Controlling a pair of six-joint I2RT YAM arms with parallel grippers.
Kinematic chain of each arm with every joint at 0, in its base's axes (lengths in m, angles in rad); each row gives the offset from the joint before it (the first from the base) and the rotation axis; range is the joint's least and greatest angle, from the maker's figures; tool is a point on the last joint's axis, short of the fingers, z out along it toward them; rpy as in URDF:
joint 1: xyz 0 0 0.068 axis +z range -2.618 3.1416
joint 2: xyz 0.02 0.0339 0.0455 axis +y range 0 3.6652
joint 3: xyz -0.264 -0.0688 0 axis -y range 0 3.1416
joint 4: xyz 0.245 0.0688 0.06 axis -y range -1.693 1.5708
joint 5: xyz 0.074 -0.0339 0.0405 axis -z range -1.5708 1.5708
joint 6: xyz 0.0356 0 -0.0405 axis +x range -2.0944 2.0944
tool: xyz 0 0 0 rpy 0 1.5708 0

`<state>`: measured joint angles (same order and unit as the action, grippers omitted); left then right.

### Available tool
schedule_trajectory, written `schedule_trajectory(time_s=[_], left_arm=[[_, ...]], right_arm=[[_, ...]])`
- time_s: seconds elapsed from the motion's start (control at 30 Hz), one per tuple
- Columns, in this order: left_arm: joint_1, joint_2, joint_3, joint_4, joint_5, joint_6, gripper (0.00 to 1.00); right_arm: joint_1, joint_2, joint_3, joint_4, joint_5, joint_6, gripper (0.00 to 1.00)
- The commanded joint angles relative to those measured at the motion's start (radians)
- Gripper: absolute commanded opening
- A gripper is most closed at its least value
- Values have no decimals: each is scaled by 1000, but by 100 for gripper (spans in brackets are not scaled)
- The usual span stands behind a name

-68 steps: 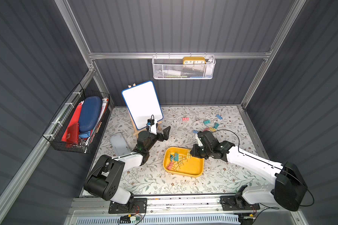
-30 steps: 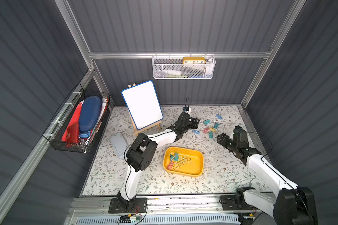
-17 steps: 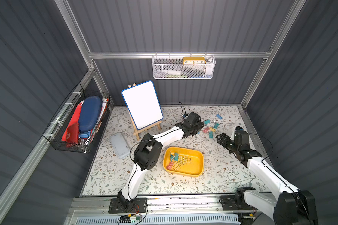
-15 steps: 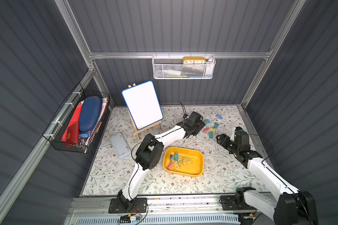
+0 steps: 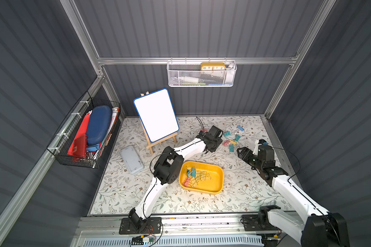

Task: Put the binder clips in the storage box
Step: Pick up the binder clip at the center of the board.

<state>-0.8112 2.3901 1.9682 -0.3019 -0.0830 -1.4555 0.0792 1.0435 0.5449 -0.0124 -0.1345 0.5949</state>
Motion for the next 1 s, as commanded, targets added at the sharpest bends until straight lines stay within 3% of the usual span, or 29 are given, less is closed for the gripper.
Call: schedule_trajectory(time_s=[0.0,0.63,0.8,0.97], left_arm=[[22,32,17,-10,13,-6,40],[35,36,14,30,45,45,2],[32,-24,53,11,-12,304,0],[15,-197,34,-186,-144,554,0]], right_arm=[[0,7,-13,22,-7,10,80],[-1,12,-20,28,4,7,80],[0,9,-21,26,2,6,81],[-1,3,-21,23,1,10,80]])
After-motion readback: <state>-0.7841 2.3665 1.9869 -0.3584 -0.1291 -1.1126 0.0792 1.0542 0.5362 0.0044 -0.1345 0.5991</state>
